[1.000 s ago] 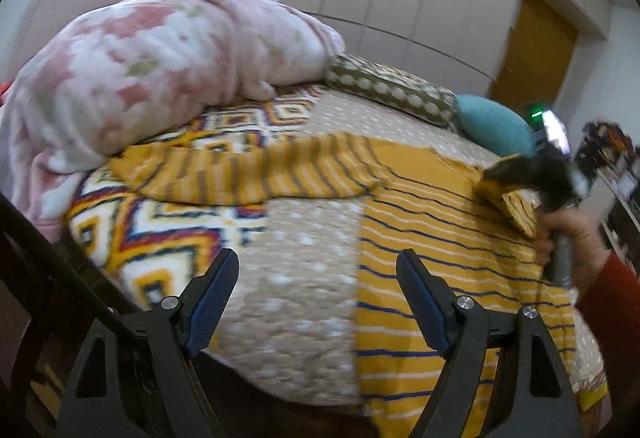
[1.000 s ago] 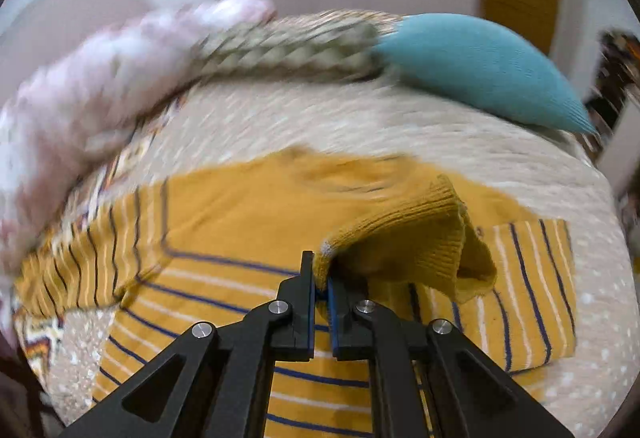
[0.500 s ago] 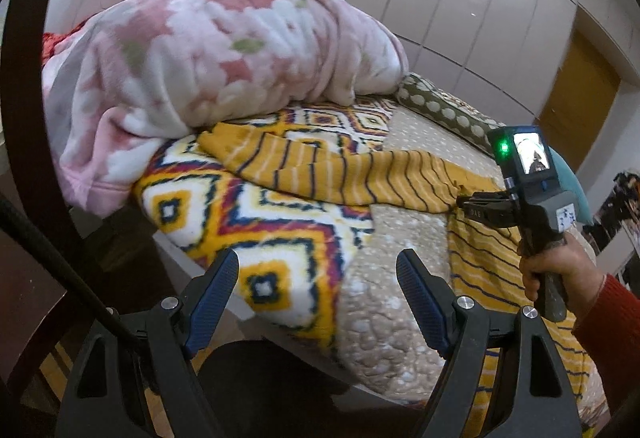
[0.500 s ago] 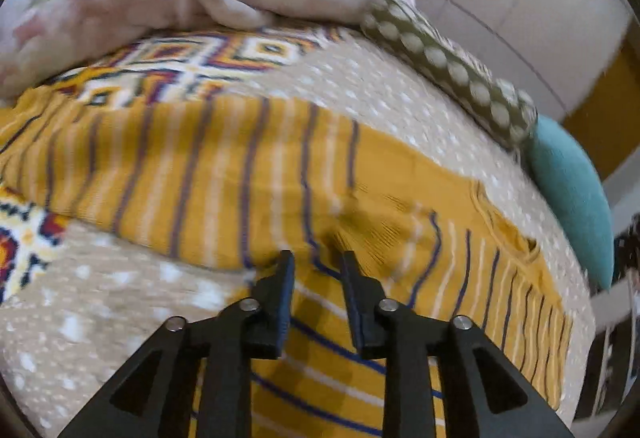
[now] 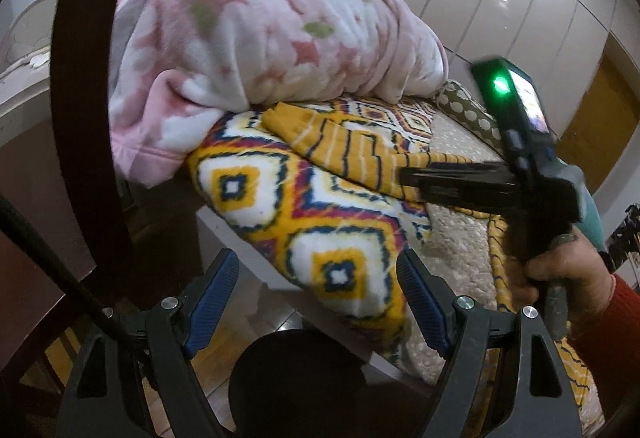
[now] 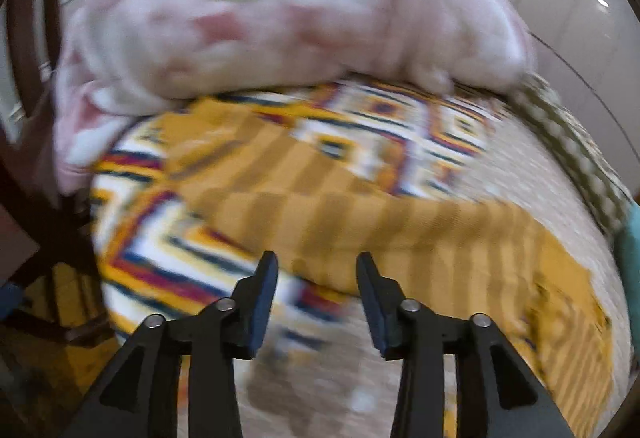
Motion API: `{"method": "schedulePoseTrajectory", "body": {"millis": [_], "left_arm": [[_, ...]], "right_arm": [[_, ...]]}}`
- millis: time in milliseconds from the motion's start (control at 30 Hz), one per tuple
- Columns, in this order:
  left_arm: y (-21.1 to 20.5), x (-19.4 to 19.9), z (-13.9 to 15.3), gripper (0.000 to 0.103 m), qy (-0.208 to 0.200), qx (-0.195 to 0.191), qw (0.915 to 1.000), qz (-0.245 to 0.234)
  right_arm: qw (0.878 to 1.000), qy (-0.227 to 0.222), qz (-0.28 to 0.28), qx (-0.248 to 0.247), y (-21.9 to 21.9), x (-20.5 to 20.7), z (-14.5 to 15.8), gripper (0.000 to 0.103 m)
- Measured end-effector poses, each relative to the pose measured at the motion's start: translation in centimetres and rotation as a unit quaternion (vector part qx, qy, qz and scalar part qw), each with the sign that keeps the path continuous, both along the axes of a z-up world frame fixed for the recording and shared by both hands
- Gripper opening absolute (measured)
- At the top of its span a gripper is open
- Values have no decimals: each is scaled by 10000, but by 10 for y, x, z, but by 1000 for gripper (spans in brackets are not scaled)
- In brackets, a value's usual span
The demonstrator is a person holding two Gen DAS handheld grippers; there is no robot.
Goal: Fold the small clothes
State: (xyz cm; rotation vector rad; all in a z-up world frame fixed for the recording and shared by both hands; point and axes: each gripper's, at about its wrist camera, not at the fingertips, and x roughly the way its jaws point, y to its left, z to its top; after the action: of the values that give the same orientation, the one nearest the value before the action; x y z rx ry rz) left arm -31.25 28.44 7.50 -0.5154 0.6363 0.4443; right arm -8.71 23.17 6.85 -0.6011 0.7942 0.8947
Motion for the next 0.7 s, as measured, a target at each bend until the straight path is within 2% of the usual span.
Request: {"method": "schedulePoseTrajectory", "body": {"millis": [167,300,333,367,400,433,567,667,700], "left_arm": [[10,-7,-4,80,-2,-73,9999,87],[15,-9,-6,80,-4,-131,9998,128],[15,-10,-6,80,-12,-146,9998,127],[15,-10,-6,80,-18,-147,9998,119],[15,-9,-6,80,-18,-129,9999,105],[14,-8,-5,80,-13,-110,9999,92],[8,-5,1,80,-55,-85,9999,37],[0,0,10,80,-126,-34,9999,-54],[-4,4,13,80,-140,5,9998,-110]], "right_arm": [[9978,-306,510,-293,63,-34,-18,51],[9972,-392,341,-534,101,-32,-39,51],[9974,-369,249,-572,107,-28,-43,46],[9979,-275,128,-564,111,-23,-45,36],[9985,-151,15,-521,111,-18,-44,9],[9988,-43,-156,-452,109,-12,-40,7],[9940,487,-811,554,59,19,7,7],[9801,753,-1342,1256,-7,48,44,7],[9724,799,-1610,1490,-43,63,57,7]]}}
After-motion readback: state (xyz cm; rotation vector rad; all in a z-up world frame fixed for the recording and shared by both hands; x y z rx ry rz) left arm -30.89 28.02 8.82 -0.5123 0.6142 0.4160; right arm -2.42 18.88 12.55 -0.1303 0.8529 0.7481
